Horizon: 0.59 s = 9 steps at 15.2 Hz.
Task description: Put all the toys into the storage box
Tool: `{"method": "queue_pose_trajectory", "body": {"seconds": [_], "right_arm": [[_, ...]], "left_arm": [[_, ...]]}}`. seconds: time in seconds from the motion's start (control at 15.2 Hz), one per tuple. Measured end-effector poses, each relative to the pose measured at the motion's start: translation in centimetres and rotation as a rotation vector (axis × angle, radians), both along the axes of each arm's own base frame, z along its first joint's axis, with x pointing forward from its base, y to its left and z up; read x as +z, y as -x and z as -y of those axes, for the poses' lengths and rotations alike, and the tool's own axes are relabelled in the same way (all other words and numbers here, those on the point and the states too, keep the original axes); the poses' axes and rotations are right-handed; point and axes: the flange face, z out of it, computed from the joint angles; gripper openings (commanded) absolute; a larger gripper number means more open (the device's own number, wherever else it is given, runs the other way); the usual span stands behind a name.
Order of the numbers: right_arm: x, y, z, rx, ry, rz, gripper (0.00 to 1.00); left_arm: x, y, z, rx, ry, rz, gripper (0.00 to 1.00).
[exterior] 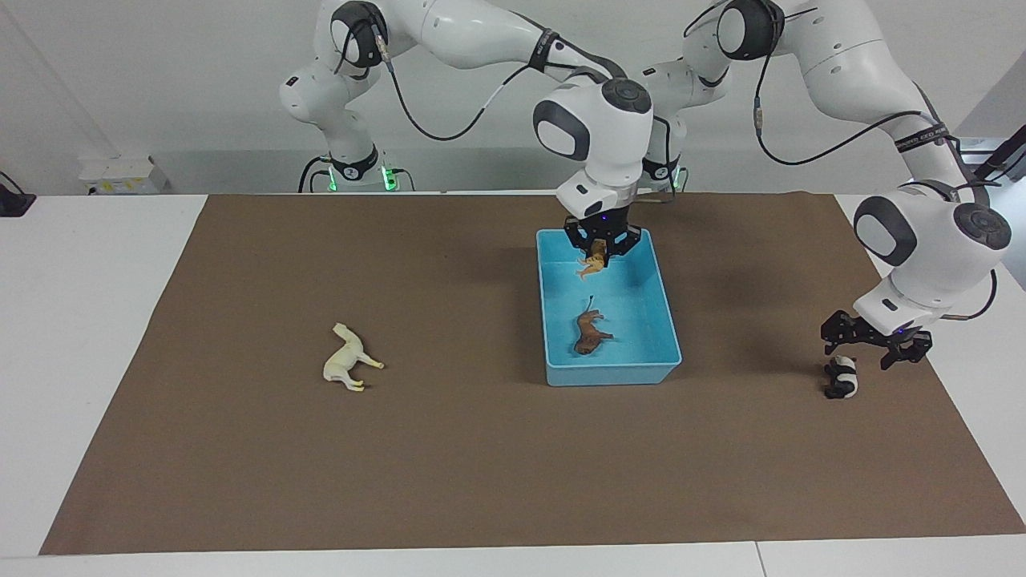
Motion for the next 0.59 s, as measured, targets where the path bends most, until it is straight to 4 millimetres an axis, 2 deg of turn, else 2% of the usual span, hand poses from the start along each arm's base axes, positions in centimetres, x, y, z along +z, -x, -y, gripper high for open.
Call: {"method": "queue_pose_trajectory", "body": {"seconds": [0.2,0.39,0.52,0.59], "right_arm": [[0.9,-0.9,0.6,-0.024,-0.002,0.006,1.00],[0.9,-0.7,1.5,-0.086,0.048,-0.039,1.00],[1.2,-1.6,2.9,-0.121,0.080,-0.047,1.00],[1.9,-2.7,4.4,-0.149,0.095,-0.043,1.00]], "left_arm": [[-1.8,-0.7,-0.6,0.004,-0.006,0.011,1.00],[-3.5,-0.9,-1.2,0.011,-0.012,0.012,1.00],[-4.2,-1.0,-1.3,0.019,-0.013,0.018,1.00],[-4.5,-1.1,-1.2,0.028,-0.012,0.020,1.00]]}}
